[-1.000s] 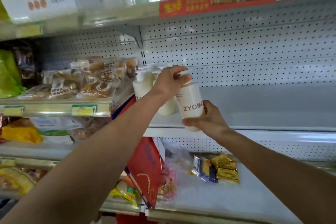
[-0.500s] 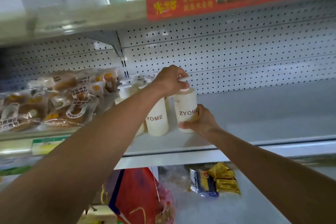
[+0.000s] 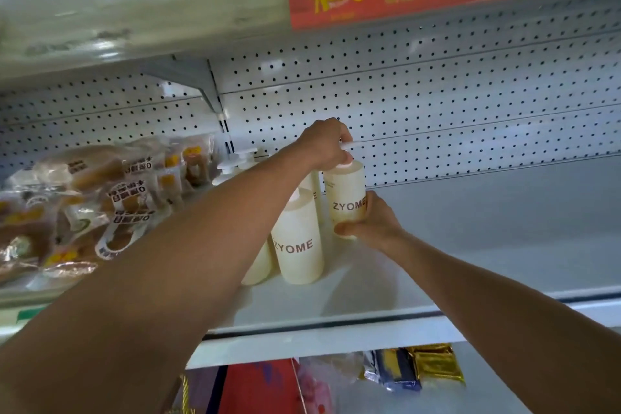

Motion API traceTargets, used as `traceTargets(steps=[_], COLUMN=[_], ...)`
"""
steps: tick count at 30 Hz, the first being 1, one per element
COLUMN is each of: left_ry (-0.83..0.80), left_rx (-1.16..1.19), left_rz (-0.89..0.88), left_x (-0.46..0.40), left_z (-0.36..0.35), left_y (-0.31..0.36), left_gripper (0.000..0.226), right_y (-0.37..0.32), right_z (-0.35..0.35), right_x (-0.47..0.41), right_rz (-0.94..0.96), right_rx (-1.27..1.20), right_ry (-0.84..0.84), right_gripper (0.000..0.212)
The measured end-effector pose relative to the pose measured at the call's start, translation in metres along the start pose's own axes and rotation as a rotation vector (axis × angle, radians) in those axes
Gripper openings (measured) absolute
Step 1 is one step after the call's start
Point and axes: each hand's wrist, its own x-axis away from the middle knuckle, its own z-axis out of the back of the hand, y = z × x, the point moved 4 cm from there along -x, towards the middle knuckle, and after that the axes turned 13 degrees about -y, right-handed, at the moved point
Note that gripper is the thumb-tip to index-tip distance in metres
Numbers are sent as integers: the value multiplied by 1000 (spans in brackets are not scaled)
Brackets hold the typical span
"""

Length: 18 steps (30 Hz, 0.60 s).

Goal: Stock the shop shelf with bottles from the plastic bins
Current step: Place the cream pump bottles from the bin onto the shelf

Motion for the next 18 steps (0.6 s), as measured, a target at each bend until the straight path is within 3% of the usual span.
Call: traceTargets(steps=[12,18], left_ry=[0,8], left_rx=[-39,-106], left_rz=[-13,18], left_x=[-13,-7], left_z=[2,9], left_y=[-8,-6], left_gripper=[39,49], right_y=[2,-1], right_z=[0,13], right_x=[-16,7], right_rz=[-25,-34], right_rx=[30,342], right_ry=[-9,3], right_gripper=[67,70])
